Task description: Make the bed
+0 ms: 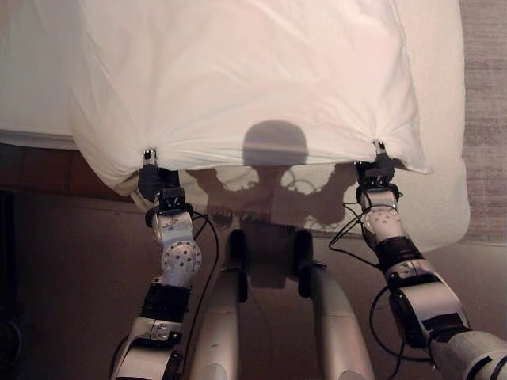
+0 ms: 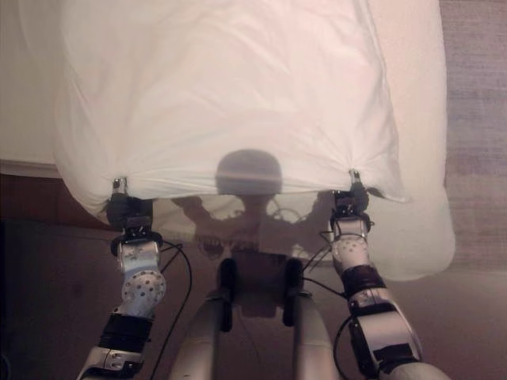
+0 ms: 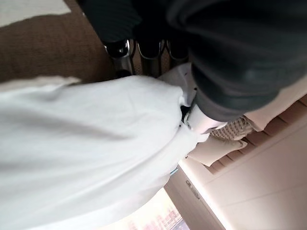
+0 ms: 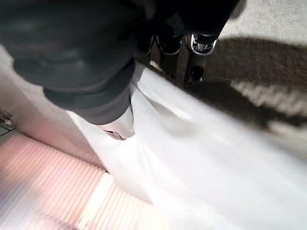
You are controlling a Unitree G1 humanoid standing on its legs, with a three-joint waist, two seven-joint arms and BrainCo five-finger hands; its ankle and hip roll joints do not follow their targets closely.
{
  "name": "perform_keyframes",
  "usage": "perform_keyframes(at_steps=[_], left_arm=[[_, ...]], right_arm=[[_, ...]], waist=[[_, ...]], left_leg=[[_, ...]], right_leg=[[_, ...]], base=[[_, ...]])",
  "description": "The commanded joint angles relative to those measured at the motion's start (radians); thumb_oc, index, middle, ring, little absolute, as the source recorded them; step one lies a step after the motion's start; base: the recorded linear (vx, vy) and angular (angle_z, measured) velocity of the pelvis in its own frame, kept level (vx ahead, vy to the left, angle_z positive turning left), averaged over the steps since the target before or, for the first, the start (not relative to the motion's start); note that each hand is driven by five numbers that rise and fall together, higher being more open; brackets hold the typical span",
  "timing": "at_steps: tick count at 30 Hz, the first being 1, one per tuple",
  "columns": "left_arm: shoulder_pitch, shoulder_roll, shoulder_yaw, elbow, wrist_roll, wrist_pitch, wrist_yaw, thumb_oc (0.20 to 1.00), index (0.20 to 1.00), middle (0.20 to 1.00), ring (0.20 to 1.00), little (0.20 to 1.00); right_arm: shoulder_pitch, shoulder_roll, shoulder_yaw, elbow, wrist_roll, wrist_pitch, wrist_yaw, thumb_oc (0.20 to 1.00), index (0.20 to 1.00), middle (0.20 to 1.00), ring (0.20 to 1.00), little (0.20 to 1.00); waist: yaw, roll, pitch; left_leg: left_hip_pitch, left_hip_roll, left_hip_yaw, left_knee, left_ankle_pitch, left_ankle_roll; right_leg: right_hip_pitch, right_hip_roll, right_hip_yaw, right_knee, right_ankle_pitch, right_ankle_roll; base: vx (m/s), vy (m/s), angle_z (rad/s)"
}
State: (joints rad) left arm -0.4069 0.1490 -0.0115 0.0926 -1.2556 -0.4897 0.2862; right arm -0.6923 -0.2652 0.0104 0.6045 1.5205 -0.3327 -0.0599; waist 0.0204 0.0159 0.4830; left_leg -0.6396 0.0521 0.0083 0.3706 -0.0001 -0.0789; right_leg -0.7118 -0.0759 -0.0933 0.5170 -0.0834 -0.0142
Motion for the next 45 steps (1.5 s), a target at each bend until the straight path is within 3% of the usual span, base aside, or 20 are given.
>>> perform_keyframes(at_steps=[1,2,4,5,12,17,20,23,25,26,28,31,33,40,45], left_arm=[[0.062,-0.007,0.073,-0.047,-0.008,-0.050,-0.071,0.526,0.526,0.526,0.526,0.526],[0.062,-0.011,0.072,-0.038,-0.019,-0.045,-0.079,0.812,0.812,0.812,0.812,0.812],[0.064,-0.012,0.070,-0.033,-0.034,-0.042,-0.089,0.812,0.812,0.812,0.812,0.812],[0.059,-0.023,0.061,-0.011,-0.068,-0.033,-0.103,1.000,1.000,1.000,1.000,1.000],[0.034,-0.023,0.060,0.037,-0.125,-0.011,-0.163,1.000,1.000,1.000,1.000,1.000],[0.004,-0.009,0.067,0.073,-0.177,0.019,-0.258,1.000,1.000,1.000,1.000,1.000],[-0.001,-0.003,0.073,0.090,-0.180,0.009,-0.254,1.000,1.000,1.000,1.000,1.000],[-0.011,0.013,0.080,0.112,-0.172,-0.014,-0.205,1.000,1.000,1.000,1.000,1.000],[-0.022,0.032,0.096,0.157,-0.150,-0.031,-0.082,1.000,1.000,1.000,1.000,1.000],[-0.024,0.033,0.096,0.156,-0.147,-0.031,-0.079,1.000,1.000,1.000,1.000,1.000],[-0.028,0.054,0.109,0.196,-0.127,-0.018,0.031,1.000,1.000,1.000,1.000,1.000],[-0.030,0.054,0.110,0.194,-0.123,-0.017,0.038,1.000,1.000,1.000,1.000,1.000],[-0.033,0.087,0.126,0.220,-0.079,0.032,0.169,1.000,1.000,1.000,1.000,1.000],[-0.025,0.124,0.111,0.226,-0.073,0.107,0.219,1.000,1.000,1.000,1.000,1.000],[-0.030,0.134,0.100,0.228,-0.081,0.122,0.251,1.000,1.000,1.000,1.000,1.000]], right_arm=[[0.095,0.006,-0.012,-0.092,-0.034,-0.068,0.038,0.200,0.200,0.200,0.200,0.200],[0.111,0.010,-0.012,-0.122,-0.039,-0.076,0.043,0.200,0.200,0.200,0.200,0.200],[0.136,0.022,-0.007,-0.172,-0.041,-0.085,0.048,0.200,0.200,0.200,0.200,0.200],[0.188,0.047,0.001,-0.275,-0.038,-0.107,0.073,0.200,0.200,0.200,0.200,0.200],[0.295,0.081,0.029,-0.476,-0.045,-0.132,0.134,0.200,0.200,0.200,0.200,0.200],[0.363,0.085,0.050,-0.598,-0.055,-0.137,0.174,0.200,0.200,0.200,0.200,0.200],[0.376,0.083,0.054,-0.617,-0.056,-0.140,0.176,0.200,0.200,0.200,0.200,0.200],[0.378,0.076,0.056,-0.625,-0.054,-0.136,0.170,0.200,0.200,0.200,0.200,0.200],[0.373,0.070,0.059,-0.618,-0.044,-0.133,0.152,0.200,0.200,0.200,0.200,0.200],[0.372,0.070,0.059,-0.618,-0.044,-0.133,0.151,0.200,0.200,0.200,0.200,0.200],[0.368,0.060,0.064,-0.621,-0.038,-0.119,0.132,0.200,0.200,0.200,0.200,0.200],[0.366,0.061,0.065,-0.621,-0.038,-0.119,0.131,0.200,0.200,0.200,0.200,0.200],[0.359,0.039,0.065,-0.648,-0.050,-0.100,0.099,0.200,0.200,0.200,0.200,0.200],[0.360,0.024,0.055,-0.703,-0.090,-0.083,0.076,0.200,0.200,0.200,0.200,0.200],[0.355,0.016,0.054,-0.725,-0.123,-0.072,0.070,0.200,0.200,0.200,0.200,0.200]], waist=[[-0.023,0.029,-0.112],[-0.028,0.027,-0.114],[-0.032,0.024,-0.119],[-0.048,0.017,-0.122],[-0.076,-0.003,-0.139],[-0.097,-0.018,-0.148],[-0.099,-0.019,-0.152],[-0.100,-0.017,-0.151],[-0.102,-0.012,-0.149],[-0.102,-0.012,-0.149],[-0.102,-0.003,-0.143],[-0.103,-0.003,-0.143],[-0.103,0.013,-0.129],[-0.106,0.027,-0.123],[-0.107,0.032,-0.117]], left_leg=[[-0.058,-0.040,0.014,-0.012,0.014,0.039],[-0.059,-0.040,0.016,-0.013,0.014,0.039],[-0.057,-0.040,0.016,-0.014,0.014,0.041],[-0.062,-0.038,0.020,-0.011,0.013,0.040],[-0.079,-0.028,0.032,-0.004,0.008,0.039],[-0.090,-0.021,0.041,0.007,0.005,0.034],[-0.091,-0.019,0.042,0.009,0.003,0.035],[-0.089,-0.018,0.044,0.008,0.004,0.034],[-0.078,-0.017,0.047,0.003,-0.002,0.034],[-0.082,-0.017,0.047,0.001,0.004,0.035],[-0.080,-0.017,0.050,0.001,0.006,0.036],[-0.082,-0.017,0.049,0.000,0.007,0.036],[-0.070,-0.018,0.054,0.006,0.004,0.034],[-0.072,-0.017,0.056,0.007,0.012,0.039],[-0.065,-0.015,0.059,0.003,0.014,0.040]], right_leg=[[0.003,0.006,0.036,-0.110,0.057,0.108],[0.002,0.007,0.037,-0.113,0.057,0.108],[0.001,0.009,0.039,-0.113,0.058,0.108],[-0.006,0.011,0.044,-0.112,0.062,0.108],[-0.027,0.019,0.061,-0.109,0.068,0.110],[-0.038,0.026,0.076,-0.103,0.070,0.109],[-0.039,0.027,0.079,-0.103,0.070,0.110],[-0.039,0.027,0.079,-0.101,0.072,0.111],[-0.028,0.026,0.079,-0.103,0.066,0.112],[-0.031,0.026,0.079,-0.105,0.072,0.112],[-0.027,0.024,0.080,-0.105,0.073,0.112],[-0.029,0.024,0.079,-0.106,0.074,0.112],[-0.010,0.019,0.079,-0.107,0.070,0.115],[-0.008,0.017,0.079,-0.114,0.080,0.113],[-0.001,0.015,0.079,-0.118,0.081,0.114]], base=[[0.00,0.000,0.00],[0.00,0.000,0.00],[0.00,0.000,0.00],[0.00,0.000,0.00],[-0.01,0.011,-0.04],[0.00,0.003,-0.03],[0.00,0.004,-0.06],[-0.01,-0.002,-0.10],[0.01,-0.002,-0.05],[0.00,0.000,0.00],[0.00,0.000,0.00],[0.00,0.000,0.00],[0.00,0.000,0.00],[0.00,0.001,0.00],[0.00,0.000,0.00]])
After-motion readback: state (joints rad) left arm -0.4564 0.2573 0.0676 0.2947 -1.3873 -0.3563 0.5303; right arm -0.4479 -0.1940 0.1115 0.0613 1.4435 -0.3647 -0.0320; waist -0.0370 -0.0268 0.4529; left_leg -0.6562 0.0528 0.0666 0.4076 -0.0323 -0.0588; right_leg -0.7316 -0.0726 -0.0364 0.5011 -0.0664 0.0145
